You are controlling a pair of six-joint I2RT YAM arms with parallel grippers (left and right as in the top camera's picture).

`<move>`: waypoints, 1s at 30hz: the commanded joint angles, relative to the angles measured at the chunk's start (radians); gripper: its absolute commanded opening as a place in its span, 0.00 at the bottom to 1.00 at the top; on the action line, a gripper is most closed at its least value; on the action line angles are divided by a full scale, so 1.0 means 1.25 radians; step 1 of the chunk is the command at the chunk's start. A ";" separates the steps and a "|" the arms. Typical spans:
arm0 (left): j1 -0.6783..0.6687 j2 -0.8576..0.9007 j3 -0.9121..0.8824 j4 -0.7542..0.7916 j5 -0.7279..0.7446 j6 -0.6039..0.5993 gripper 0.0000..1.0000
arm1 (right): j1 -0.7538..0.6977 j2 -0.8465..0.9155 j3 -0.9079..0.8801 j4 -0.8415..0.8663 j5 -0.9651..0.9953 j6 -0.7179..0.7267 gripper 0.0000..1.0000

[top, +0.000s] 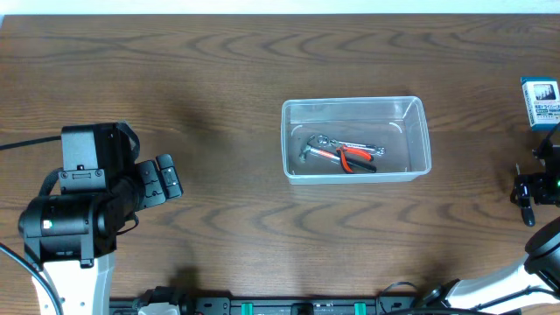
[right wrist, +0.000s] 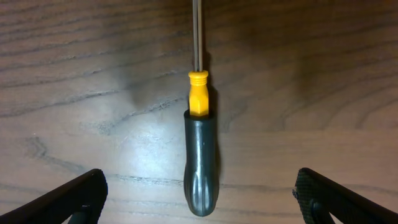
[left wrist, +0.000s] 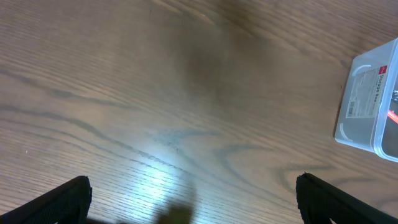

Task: Pack container
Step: 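Align the right gripper along the screwdriver handle and lower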

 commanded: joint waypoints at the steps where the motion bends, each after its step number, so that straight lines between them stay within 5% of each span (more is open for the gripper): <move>1: 0.002 0.001 0.012 0.000 -0.003 -0.001 0.98 | -0.007 0.013 -0.002 0.004 -0.009 0.011 0.99; 30: 0.002 0.001 0.012 0.016 -0.003 -0.001 0.98 | 0.005 0.068 -0.002 0.023 -0.009 0.011 0.99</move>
